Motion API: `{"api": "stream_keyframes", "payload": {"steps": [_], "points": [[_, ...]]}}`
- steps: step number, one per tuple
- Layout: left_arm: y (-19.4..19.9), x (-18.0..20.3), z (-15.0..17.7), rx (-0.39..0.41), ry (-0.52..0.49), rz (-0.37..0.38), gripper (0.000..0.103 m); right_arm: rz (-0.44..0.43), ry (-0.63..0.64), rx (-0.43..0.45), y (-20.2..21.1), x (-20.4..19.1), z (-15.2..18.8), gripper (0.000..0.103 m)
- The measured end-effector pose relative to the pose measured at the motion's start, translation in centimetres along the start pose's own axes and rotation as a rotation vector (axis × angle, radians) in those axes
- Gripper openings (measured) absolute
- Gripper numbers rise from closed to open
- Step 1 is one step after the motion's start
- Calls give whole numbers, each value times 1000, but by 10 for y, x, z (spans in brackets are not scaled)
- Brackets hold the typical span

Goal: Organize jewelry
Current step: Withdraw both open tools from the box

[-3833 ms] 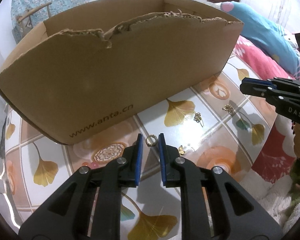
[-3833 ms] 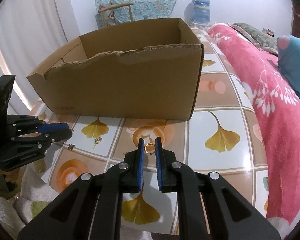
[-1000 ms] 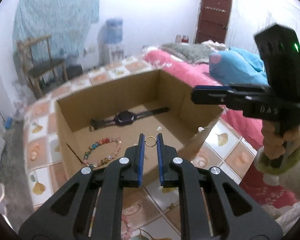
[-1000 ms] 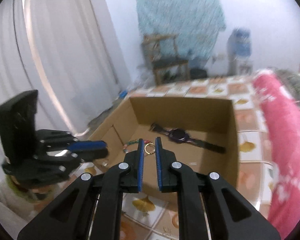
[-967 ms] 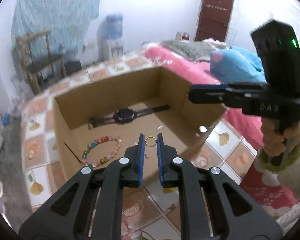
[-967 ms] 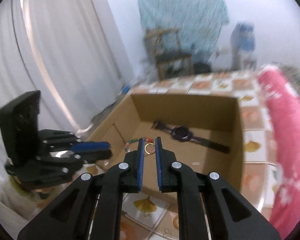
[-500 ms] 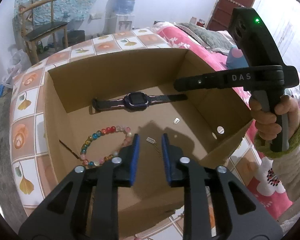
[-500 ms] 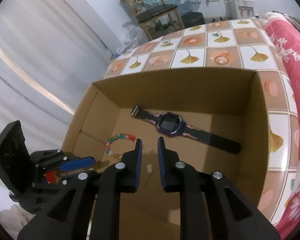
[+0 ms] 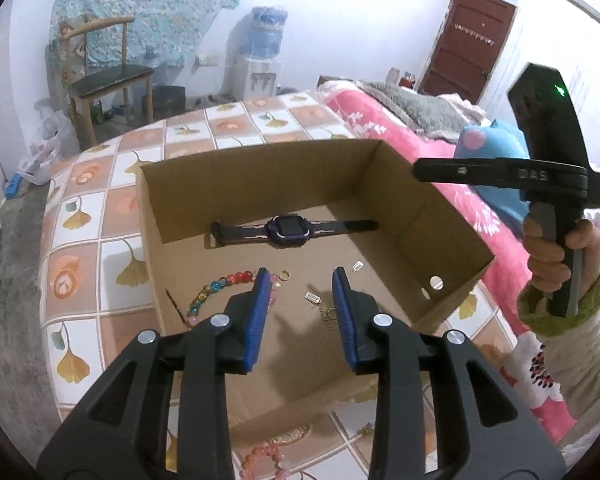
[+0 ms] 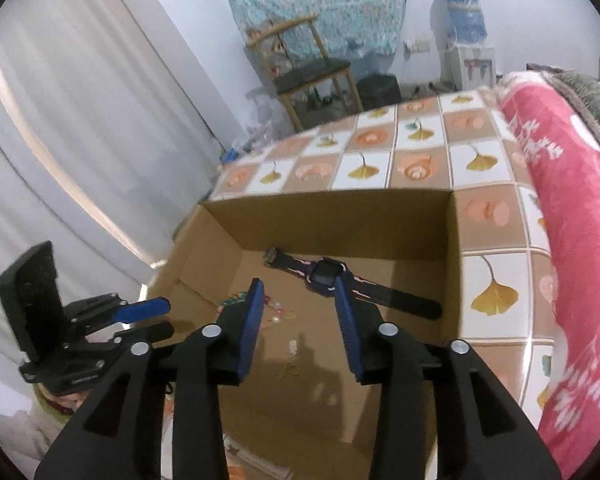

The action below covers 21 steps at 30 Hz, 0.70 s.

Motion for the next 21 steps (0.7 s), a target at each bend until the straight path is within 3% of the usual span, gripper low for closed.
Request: {"api": "stream_keyframes", "payload": {"steps": [4, 8, 10, 14, 21], "points": [[24, 11, 5, 63, -14, 23, 42, -24, -2, 114, 43, -9, 10, 47], [49, 26, 23, 121, -43, 45, 53, -10, 24, 238, 92, -17, 40, 49], [57, 33, 39, 131, -52, 56, 57, 14, 36, 258, 106, -19, 59, 50], [60, 46, 75, 126, -45, 116, 58, 55, 8, 219, 114, -15, 109, 50], [37, 64, 129, 16, -41, 144, 58, 5, -223, 49, 75, 8, 187, 50]]}}
Point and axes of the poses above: each gripper's, at about its wrist camera, not at the fingertips, and y roughly against the way its jaws point, x to its right, z to its underside, the point moved 6 cm from there along -y, roughly the way its jaws point, and after that the axes turned 3 degrees about x, right-handed, at the moved point
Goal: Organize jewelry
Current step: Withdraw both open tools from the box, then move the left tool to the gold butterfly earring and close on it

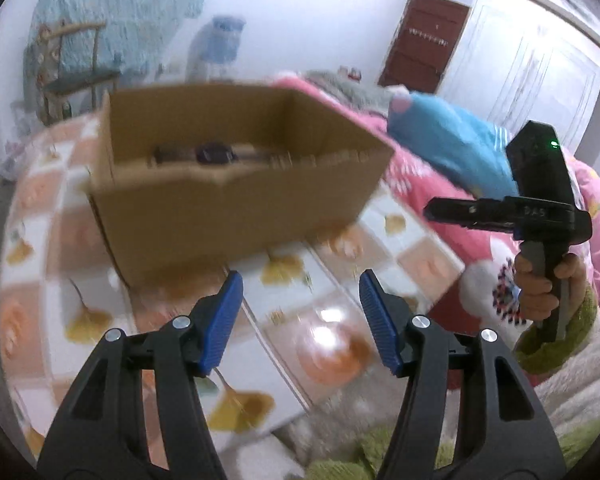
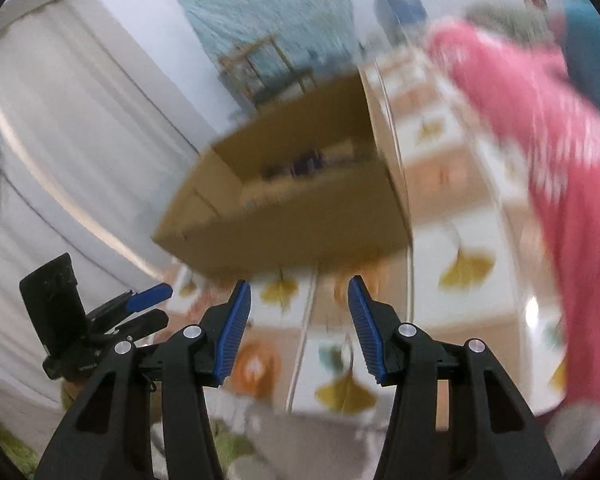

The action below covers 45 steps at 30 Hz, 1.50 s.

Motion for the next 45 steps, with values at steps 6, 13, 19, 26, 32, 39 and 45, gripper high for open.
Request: {"api": "stream_keyframes", "payload": {"steps": [6, 13, 19, 26, 32, 39, 45], "points": [[-33, 3, 36, -112, -21, -48, 58, -30, -66, -90, -31, 9, 29, 50], [-42, 9, 39, -117, -81, -102, 58, 33, -3, -109, -44, 10, 35, 50], [-54, 5, 34, -142, -132, -158, 49, 50, 13, -114, -53, 17, 36, 50], [-66, -5, 33, -199, -108, -168, 31, 52, 23, -108, -61, 15, 33, 50], [-69, -8, 31, -220, -120, -184, 19, 59, 43, -110, -69, 13, 31, 50], [-71, -2, 31, -247, -174, -209, 18, 61, 46, -108, -73, 14, 30, 50], [-76, 3, 32, -251, -211, -213, 13, 66, 44, -109, -75, 16, 30, 50]]}}
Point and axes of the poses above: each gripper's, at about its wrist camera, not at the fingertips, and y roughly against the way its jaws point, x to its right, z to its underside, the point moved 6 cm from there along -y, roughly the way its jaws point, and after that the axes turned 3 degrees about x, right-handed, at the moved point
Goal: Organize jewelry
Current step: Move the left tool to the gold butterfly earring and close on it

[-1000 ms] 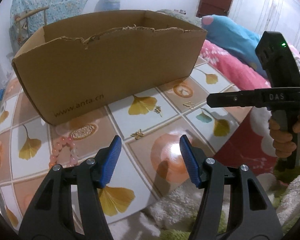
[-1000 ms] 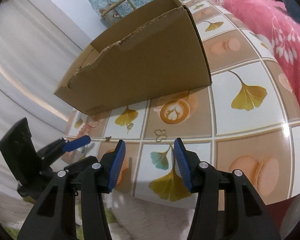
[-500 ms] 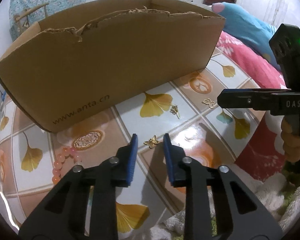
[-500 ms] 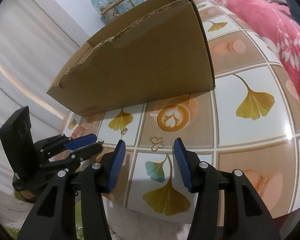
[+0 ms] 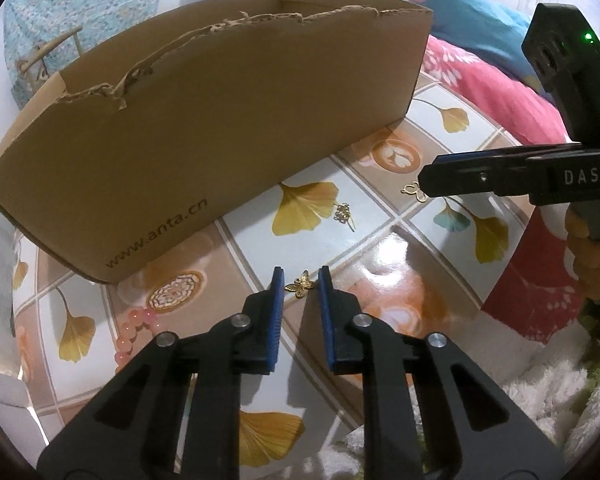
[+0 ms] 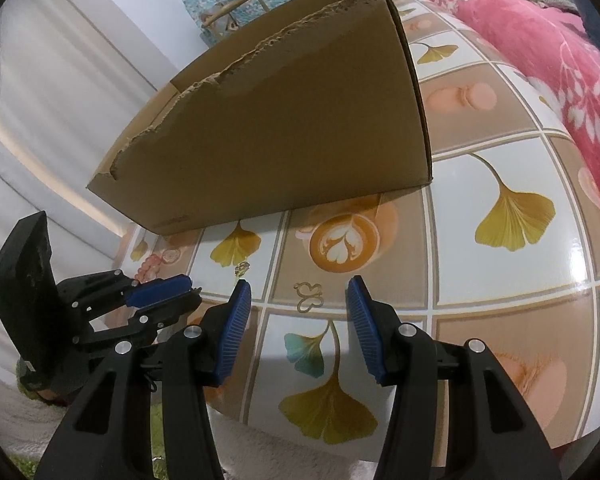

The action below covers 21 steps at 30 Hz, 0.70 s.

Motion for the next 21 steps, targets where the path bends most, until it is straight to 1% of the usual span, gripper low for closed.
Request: {"api": "stream_keyframes", "payload": {"steps": [6, 9, 11, 13, 17, 21], "points": [[1, 1, 1, 2, -8, -4, 13, 16, 24, 4, 2, 0, 0, 50], [1, 1, 1, 3, -10, -4, 13, 39, 71, 8, 4, -4, 0, 50], [0, 1, 0, 4, -9, -3, 12, 75, 117, 9, 4, -7, 2, 50], [0, 1, 0, 4, -9, -3, 12, 111, 167, 9, 2, -11, 3, 47], [1, 1, 0, 5, -11, -2, 12, 169, 250, 12, -2, -18, 4, 45], [1, 1, -1, 3, -13, -1, 12, 215, 302, 2, -9, -20, 6, 37]]}}
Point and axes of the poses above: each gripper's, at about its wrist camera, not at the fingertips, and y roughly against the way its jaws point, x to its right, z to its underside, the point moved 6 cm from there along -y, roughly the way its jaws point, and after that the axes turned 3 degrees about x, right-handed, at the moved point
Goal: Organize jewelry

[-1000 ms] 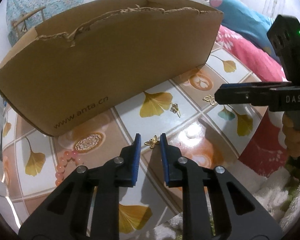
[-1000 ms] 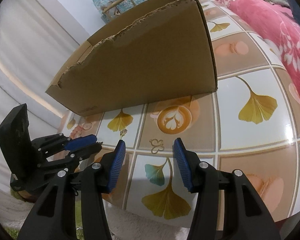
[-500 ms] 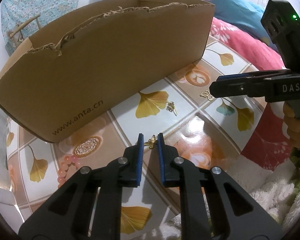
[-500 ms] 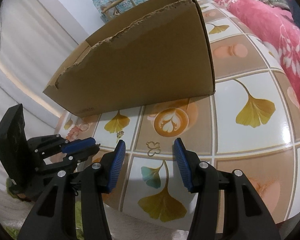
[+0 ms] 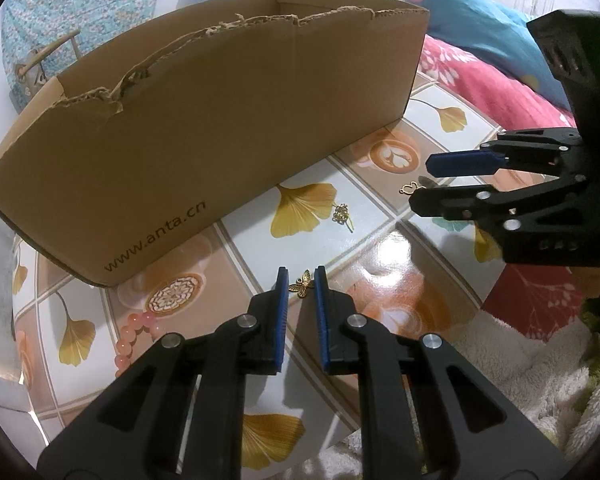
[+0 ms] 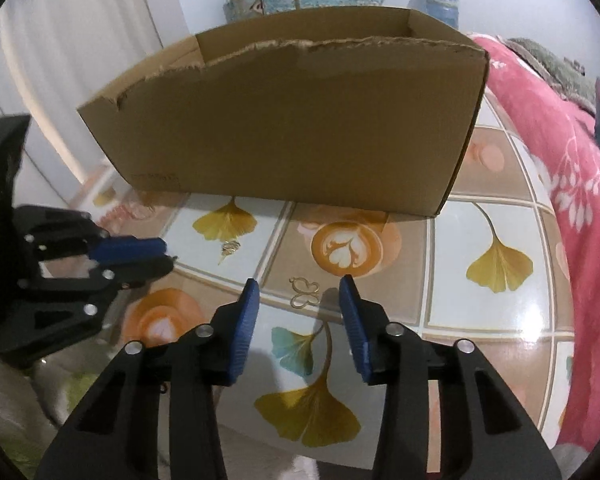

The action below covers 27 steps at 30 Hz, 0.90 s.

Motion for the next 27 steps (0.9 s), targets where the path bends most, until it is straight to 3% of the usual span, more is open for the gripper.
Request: {"api": "stream_keyframes", "payload": {"steps": [14, 18, 26, 27], "points": [[0, 0, -1, 2, 0, 2, 12, 66, 33, -18, -9, -10, -1, 19], [0, 0, -1, 3, 2, 3, 12, 57, 29, -29, -9, -13, -3, 13], [1, 0, -1, 3, 2, 3, 12, 43, 6, -15, -8, -9, -4, 12], [1, 0, -1, 3, 2, 4, 12, 41, 4, -14, -8, -9, -4, 7]]}}
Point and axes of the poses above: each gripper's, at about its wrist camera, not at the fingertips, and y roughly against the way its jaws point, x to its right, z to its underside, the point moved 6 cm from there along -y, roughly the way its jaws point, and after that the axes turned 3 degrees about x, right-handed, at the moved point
